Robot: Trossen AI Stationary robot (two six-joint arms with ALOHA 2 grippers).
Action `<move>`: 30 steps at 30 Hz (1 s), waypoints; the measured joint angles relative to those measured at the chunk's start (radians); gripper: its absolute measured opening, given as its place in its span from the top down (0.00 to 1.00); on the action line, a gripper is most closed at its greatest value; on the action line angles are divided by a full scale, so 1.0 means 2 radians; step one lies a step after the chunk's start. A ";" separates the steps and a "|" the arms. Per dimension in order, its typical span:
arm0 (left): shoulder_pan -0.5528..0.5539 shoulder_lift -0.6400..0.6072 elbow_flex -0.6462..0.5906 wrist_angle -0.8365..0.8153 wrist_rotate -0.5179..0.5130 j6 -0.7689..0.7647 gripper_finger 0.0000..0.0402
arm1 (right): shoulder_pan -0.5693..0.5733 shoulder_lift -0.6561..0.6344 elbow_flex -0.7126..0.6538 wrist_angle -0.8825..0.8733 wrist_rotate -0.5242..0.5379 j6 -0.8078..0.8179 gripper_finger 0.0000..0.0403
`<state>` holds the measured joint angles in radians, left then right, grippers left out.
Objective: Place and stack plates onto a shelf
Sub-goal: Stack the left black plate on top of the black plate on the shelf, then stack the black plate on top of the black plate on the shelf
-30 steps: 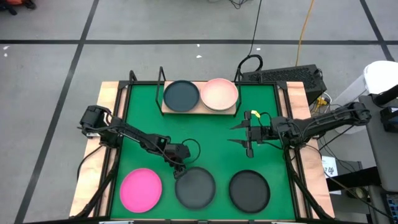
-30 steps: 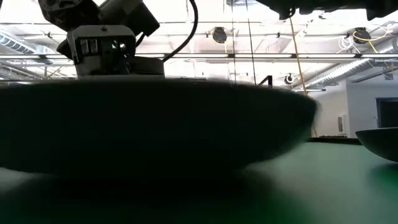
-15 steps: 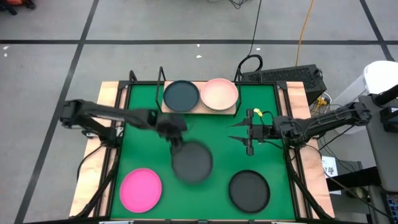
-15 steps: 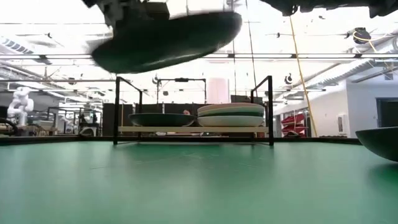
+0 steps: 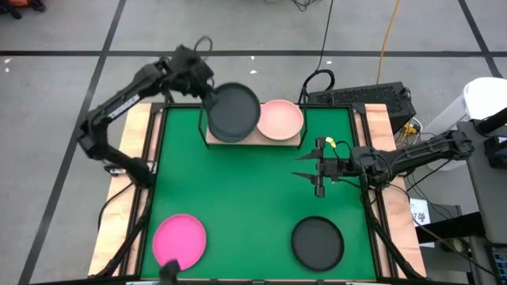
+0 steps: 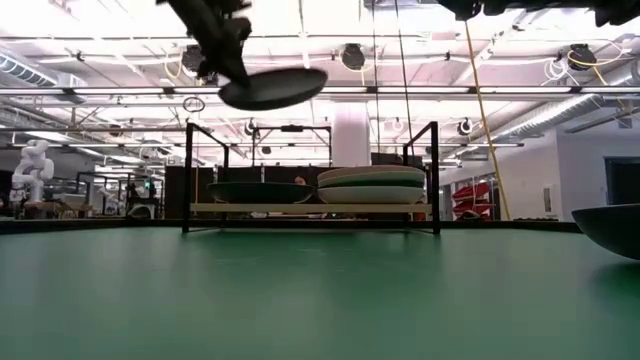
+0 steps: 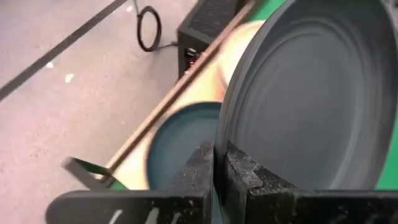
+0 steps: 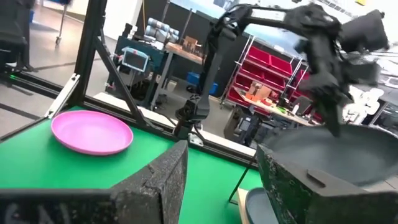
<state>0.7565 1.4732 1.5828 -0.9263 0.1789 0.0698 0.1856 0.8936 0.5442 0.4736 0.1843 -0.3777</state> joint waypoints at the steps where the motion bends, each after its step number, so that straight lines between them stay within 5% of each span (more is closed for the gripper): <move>1: 0.015 0.012 0.006 -0.001 0.012 0.005 0.97 | 0.000 0.000 0.000 0.000 0.000 0.000 0.57; 14: 0.064 0.121 0.008 -0.003 0.045 0.058 0.94 | 0.000 0.000 0.000 -0.019 0.001 0.005 0.57; 30: 0.064 0.136 0.008 -0.007 0.005 0.044 0.80 | 0.000 0.000 0.000 -0.029 0.001 0.009 0.57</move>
<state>0.8852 1.7447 1.5985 -0.9403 0.1897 0.1581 0.1852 0.8944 0.5442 0.4164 0.1871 -0.3599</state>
